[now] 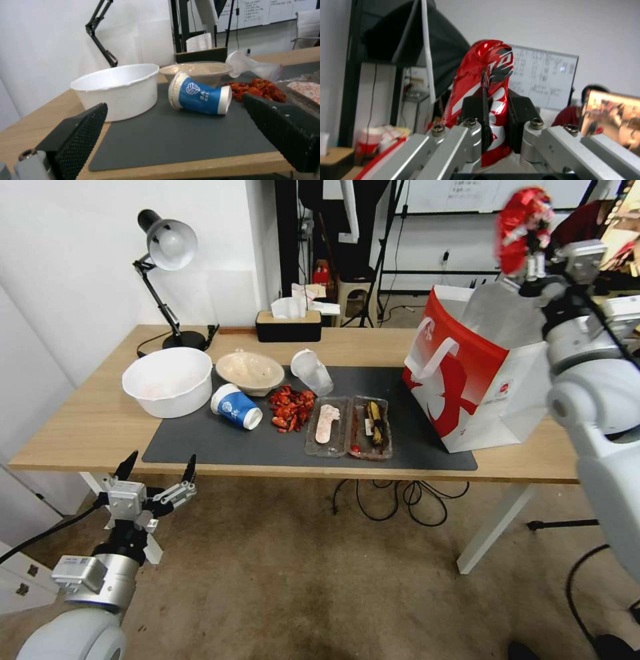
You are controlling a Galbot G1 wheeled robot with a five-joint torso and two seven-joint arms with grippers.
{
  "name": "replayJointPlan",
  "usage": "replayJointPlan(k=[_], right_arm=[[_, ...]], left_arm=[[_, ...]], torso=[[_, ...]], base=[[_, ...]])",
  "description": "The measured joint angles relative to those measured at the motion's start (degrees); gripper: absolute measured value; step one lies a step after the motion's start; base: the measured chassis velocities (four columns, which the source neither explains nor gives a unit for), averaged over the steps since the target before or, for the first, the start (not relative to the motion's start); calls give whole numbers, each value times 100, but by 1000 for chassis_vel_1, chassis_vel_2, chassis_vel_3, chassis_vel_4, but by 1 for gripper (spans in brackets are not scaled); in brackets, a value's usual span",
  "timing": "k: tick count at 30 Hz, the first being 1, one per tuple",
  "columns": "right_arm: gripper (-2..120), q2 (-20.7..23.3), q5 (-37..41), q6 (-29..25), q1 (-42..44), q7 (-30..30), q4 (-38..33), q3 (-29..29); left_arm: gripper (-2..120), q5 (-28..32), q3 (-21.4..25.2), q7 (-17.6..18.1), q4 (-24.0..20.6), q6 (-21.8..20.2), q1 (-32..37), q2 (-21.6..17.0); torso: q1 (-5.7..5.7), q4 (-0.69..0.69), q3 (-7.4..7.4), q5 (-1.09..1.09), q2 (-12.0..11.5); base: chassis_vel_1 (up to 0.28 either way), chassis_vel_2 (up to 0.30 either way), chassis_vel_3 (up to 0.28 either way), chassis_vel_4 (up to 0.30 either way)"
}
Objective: Pick up the trash from the table and place it into the takeout bag.
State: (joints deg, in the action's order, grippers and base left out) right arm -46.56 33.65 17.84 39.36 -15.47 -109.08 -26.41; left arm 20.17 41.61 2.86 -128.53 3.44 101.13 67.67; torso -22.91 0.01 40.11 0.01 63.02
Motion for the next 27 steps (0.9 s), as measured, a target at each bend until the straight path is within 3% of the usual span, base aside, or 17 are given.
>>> replayJointPlan(k=[3,6,8,9,12,14,16,18,21,27], right_arm=[[11,-19,83,69,-1,-1,42,81],[26,-25,129,185,-88,16,104,145],[28,-22,136,204,-106,21,116,159],[36,-14,141,231,-160,25,140,201],[43,-7,141,240,-222,25,158,233],[55,-2,156,247,-303,24,170,270],[56,-2,160,249,-306,24,169,273],[69,0,248,260,-240,27,112,278],[78,-9,389,260,-108,41,34,255],[96,-46,920,-175,346,218,-394,81]], left_arm=[[100,35,6,0,-8,-29,-24,-44],[100,82,58,12,-28,-55,-20,-91],[100,87,61,13,-29,-57,-14,-95],[100,91,62,14,-29,-58,-2,-96],[100,91,54,16,-31,-58,5,-77],[100,91,35,16,-63,-60,33,-38],[100,90,35,16,-66,-60,37,-35],[100,89,41,16,-85,-61,52,-37],[100,89,53,16,-93,-61,46,-48],[100,92,57,16,-95,-61,15,-45]], torso=[[0,0,0,-1,0],[0,0,0,-2,0],[0,0,0,-2,0],[0,0,0,-1,0],[0,0,0,-2,0],[0,0,0,-2,-1],[0,0,0,-2,0],[0,0,0,-2,0],[0,0,0,-1,-1],[-2,0,0,-1,-1]], base=[[0,0,0,0],[0,0,0,0],[0,0,0,0],[0,0,0,0],[0,0,0,0],[0,0,0,0],[0,0,0,0],[0,0,0,0],[0,0,0,0],[0,0,0,0]])
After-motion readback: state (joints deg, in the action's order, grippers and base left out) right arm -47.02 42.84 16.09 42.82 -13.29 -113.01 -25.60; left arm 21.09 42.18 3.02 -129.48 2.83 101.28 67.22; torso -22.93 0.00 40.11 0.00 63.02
